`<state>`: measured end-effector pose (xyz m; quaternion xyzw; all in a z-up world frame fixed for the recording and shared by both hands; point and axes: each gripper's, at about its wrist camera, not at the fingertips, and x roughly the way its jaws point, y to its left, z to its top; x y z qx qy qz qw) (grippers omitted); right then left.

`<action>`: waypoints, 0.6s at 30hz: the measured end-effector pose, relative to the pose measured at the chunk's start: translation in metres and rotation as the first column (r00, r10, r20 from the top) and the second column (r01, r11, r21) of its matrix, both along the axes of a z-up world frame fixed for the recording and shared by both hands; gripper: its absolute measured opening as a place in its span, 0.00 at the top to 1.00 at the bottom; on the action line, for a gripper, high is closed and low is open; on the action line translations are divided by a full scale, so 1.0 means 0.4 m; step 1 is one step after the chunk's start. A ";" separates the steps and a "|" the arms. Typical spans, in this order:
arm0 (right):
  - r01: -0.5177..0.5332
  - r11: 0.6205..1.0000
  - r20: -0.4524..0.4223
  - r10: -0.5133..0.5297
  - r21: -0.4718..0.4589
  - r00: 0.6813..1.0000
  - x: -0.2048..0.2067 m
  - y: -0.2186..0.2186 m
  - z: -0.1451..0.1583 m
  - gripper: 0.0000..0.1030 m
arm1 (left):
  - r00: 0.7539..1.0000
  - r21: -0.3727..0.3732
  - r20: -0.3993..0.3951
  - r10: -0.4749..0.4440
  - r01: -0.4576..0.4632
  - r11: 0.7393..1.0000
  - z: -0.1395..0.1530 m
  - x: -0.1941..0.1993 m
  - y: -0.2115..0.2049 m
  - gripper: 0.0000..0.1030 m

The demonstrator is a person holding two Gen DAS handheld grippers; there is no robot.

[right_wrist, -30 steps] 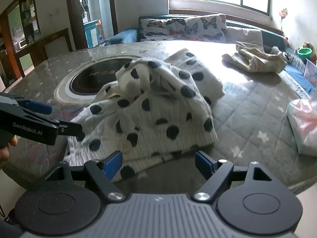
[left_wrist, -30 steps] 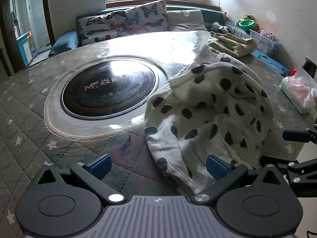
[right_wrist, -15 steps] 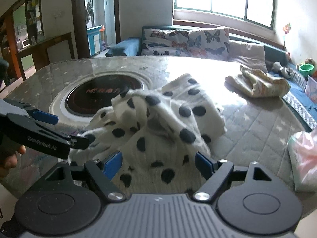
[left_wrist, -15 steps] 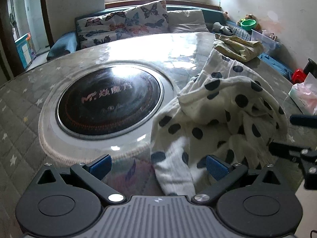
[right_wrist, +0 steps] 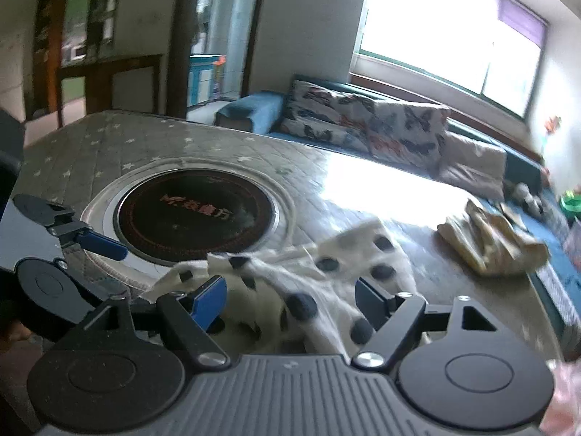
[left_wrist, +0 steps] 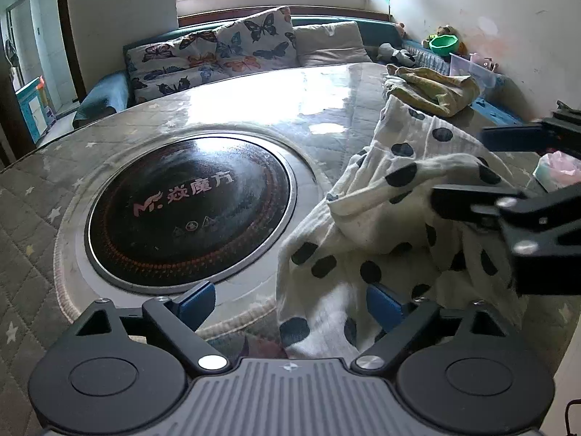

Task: Fold clothes

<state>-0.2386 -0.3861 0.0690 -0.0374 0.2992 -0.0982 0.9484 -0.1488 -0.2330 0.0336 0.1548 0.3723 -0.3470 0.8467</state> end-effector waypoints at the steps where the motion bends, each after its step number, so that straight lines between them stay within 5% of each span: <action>1: 0.004 1.000 0.003 -0.004 -0.003 1.000 -0.002 -0.004 0.000 0.37 | 1.000 0.002 0.001 -0.001 0.001 1.000 -0.002 0.004 -0.003 0.15; 3: 0.013 1.000 0.009 -0.013 -0.009 1.000 -0.005 -0.012 0.001 0.52 | 1.000 0.006 0.004 0.000 0.000 1.000 -0.006 0.011 -0.008 0.17; 5: 0.021 1.000 0.015 -0.021 -0.015 1.000 -0.008 -0.020 0.002 0.79 | 1.000 0.007 0.009 -0.002 0.002 1.000 -0.009 0.015 -0.012 0.18; 7: 0.030 0.999 0.021 -0.030 -0.021 0.999 -0.011 -0.027 0.003 0.89 | 1.000 0.006 0.008 0.004 -0.004 1.000 -0.012 0.019 -0.015 0.18; 18: 0.153 0.988 0.030 -0.152 -0.008 0.988 -0.076 -0.098 -0.010 0.94 | 0.999 0.012 0.042 -0.032 0.032 0.999 -0.003 0.018 -0.063 0.18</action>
